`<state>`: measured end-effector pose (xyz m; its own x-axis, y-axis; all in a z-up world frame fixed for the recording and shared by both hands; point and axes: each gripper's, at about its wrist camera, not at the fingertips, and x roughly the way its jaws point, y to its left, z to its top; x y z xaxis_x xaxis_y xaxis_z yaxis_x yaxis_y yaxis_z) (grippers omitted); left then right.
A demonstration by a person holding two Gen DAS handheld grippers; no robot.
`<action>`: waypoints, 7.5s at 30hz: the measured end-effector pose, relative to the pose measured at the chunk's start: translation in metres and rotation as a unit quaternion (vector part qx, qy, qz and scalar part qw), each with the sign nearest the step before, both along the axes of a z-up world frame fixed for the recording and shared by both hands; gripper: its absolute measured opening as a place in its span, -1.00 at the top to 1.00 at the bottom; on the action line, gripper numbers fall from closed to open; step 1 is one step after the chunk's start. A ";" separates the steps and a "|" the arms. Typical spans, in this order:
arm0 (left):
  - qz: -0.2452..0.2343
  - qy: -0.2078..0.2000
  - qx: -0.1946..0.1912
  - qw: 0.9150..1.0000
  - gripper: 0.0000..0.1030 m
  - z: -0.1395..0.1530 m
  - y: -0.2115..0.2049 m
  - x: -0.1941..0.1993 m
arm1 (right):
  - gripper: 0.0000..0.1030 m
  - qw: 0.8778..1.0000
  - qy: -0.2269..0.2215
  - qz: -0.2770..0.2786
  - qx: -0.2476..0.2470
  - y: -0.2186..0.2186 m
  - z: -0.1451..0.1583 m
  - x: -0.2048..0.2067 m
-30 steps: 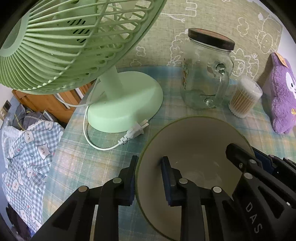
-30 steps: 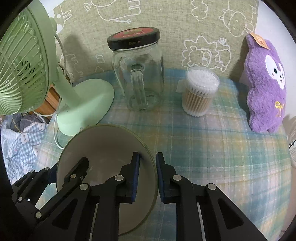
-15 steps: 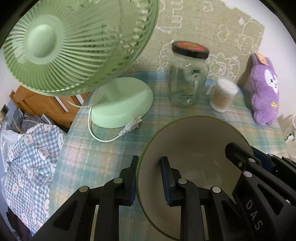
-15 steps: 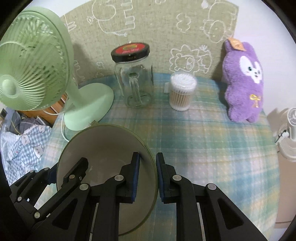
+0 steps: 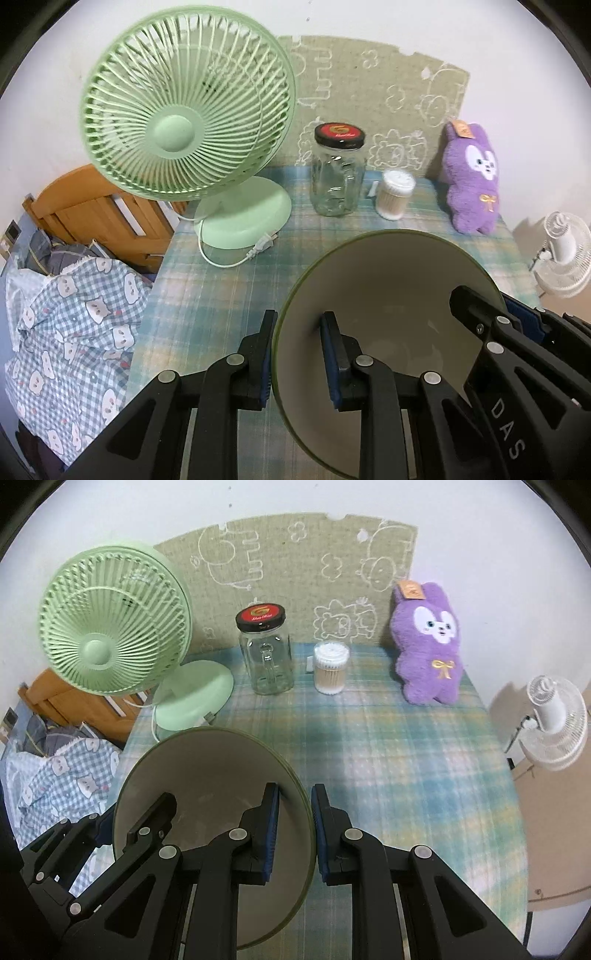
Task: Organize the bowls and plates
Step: 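Carry the held bowl with both grippers over the plate stack, then lower the bowl into the bowl stack with both grippers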
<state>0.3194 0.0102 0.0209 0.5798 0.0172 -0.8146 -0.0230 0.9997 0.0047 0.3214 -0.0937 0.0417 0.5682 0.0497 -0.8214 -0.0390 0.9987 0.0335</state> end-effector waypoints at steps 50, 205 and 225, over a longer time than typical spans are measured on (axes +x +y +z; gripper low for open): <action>-0.103 0.058 0.000 0.993 0.58 -0.048 -0.033 -0.169 | 0.59 0.993 0.060 -0.102 -0.003 -0.040 -0.051 -0.198; -0.074 0.108 -0.031 0.991 -0.02 -0.059 -0.216 -0.184 | 0.19 0.990 0.136 -0.007 0.023 -0.222 -0.074 -0.178; -0.060 0.004 -0.047 0.997 -0.72 0.005 -0.174 -0.197 | -0.45 1.000 0.009 0.001 -0.013 -0.196 0.001 -0.194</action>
<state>0.1223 -0.1640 0.0262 0.5668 -0.1291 -0.8137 0.0969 0.9912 -0.0897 0.1275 -0.2894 0.0425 0.5531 0.0293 -0.8326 -0.0398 0.9992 0.0087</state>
